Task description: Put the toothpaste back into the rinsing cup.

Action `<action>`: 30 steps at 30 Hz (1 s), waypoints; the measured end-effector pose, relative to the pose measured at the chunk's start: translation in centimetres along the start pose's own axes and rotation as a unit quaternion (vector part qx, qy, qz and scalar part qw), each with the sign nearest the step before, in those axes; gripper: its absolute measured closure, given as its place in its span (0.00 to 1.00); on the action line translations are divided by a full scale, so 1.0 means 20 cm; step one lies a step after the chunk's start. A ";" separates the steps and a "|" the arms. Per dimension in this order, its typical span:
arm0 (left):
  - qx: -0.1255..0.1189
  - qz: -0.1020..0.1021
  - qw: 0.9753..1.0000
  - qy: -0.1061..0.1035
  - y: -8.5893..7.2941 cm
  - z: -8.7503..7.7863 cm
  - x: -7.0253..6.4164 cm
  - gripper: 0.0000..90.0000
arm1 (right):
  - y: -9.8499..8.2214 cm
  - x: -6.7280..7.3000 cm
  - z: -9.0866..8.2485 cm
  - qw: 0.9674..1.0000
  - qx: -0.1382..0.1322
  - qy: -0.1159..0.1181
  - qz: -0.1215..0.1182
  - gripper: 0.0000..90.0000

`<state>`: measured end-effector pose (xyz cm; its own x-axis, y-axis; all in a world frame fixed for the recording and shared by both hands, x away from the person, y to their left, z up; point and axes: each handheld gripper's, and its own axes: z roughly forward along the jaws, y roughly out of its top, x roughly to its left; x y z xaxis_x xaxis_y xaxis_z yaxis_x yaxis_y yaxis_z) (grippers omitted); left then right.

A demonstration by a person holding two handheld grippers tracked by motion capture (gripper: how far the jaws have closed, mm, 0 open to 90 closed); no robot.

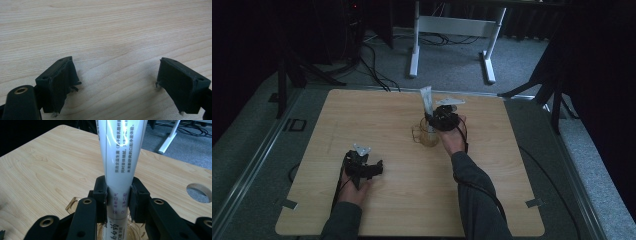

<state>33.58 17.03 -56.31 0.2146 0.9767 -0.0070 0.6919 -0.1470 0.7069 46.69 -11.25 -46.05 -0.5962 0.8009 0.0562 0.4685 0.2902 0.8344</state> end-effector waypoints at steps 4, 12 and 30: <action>0.000 0.000 1.000 0.000 0.00 0.00 0.00 0.16 | -0.01 0.00 0.00 1.000 0.003 -0.001 0.002 0.79; 0.000 0.000 1.000 0.000 0.00 0.00 0.00 0.16 | -0.04 0.00 0.01 1.000 0.011 0.001 0.001 0.79; 0.000 0.000 1.000 0.000 0.00 0.00 0.00 0.16 | -0.10 -0.01 0.03 0.999 0.033 -0.005 -0.006 0.77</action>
<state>33.58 17.03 -56.31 0.2145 0.9767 -0.0063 0.6914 -0.1473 0.7073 46.27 -11.55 -48.10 -0.5957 0.8022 0.0396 0.5031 0.3342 0.7970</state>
